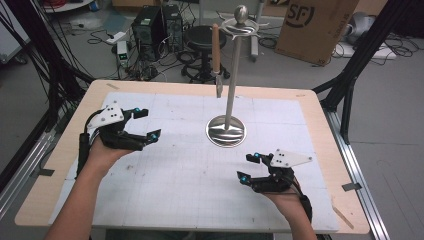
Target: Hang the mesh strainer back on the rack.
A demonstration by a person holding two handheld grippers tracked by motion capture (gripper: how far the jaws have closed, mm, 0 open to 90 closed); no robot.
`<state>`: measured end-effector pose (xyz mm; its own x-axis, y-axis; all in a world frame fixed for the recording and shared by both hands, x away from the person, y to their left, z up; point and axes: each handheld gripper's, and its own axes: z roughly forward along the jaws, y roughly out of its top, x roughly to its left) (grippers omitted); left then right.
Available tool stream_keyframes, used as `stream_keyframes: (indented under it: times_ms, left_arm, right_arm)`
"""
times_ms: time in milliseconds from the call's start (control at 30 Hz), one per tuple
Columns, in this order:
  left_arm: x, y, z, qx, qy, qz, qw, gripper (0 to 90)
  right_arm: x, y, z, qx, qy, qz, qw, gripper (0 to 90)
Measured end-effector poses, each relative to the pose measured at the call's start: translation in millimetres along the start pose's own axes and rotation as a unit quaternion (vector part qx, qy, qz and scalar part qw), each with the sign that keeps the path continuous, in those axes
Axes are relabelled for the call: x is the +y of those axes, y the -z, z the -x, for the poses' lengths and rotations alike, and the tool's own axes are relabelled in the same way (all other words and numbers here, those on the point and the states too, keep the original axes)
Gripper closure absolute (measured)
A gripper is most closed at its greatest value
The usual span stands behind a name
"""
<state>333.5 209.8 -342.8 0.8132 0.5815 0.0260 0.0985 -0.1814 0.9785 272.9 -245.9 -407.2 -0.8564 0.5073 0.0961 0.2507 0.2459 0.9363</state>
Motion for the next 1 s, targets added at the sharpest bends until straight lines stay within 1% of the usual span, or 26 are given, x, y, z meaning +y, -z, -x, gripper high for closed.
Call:
stream_keyframes:
  times_ms: [67, 200, 267, 333, 400, 633, 767, 933, 967, 1000]
  left_arm:
    - [-5.9, 0.9, 2.8, 0.003, -0.001, -0.004, 1.0000, 17.2]
    - [-13.9, 3.0, 10.3, 0.001, -0.010, -0.006, 0.9999, 17.0]
    - [-16.3, 5.6, 13.2, 0.001, -0.016, -0.004, 0.9999, 17.0]
    - [-18.6, 8.9, 15.2, 0.003, -0.017, 0.002, 0.9999, 16.9]
    - [-21.0, 12.4, 16.9, 0.005, -0.014, 0.010, 0.9998, 16.9]
    - [-26.6, 22.3, 25.4, 0.007, -0.016, 0.020, 0.9997, 16.9]
    - [-31.7, 27.7, 30.4, 0.007, -0.014, 0.022, 0.9997, 16.9]
    - [-41.8, 34.4, 35.2, 0.009, -0.007, 0.026, 0.9996, 16.8]
    - [-43.5, 34.6, 35.1, 0.009, -0.004, 0.025, 0.9996, 16.9]
    - [-44.5, 34.7, 34.7, 0.010, -0.004, 0.019, 0.9998, 16.8]
  right_arm:
    - [-0.5, 0.1, 0.5, -0.001, -0.001, -0.001, 1.0000, 30.2]
    - [-1.8, 0.8, 1.9, -0.003, -0.004, -0.001, 1.0000, 29.9]
    - [-2.7, 1.2, 2.8, -0.003, -0.005, 0.000, 1.0000, 29.8]
    - [-3.4, 1.5, 3.4, -0.003, -0.006, 0.001, 1.0000, 29.7]
    - [-3.8, 1.9, 3.9, -0.003, -0.008, 0.001, 1.0000, 29.5]
    - [-4.0, 2.2, 4.3, -0.004, -0.011, 0.001, 0.9999, 29.0]
    - [-4.7, 1.8, 5.3, -0.007, -0.011, 0.000, 0.9999, 28.6]
    - [-6.5, 0.9, 7.0, -0.007, -0.013, -0.004, 0.9999, 28.0]
    - [-6.8, 0.9, 7.3, -0.008, -0.013, -0.004, 0.9999, 27.9]
    - [-7.0, 0.7, 7.4, -0.008, -0.013, -0.004, 0.9999, 27.8]
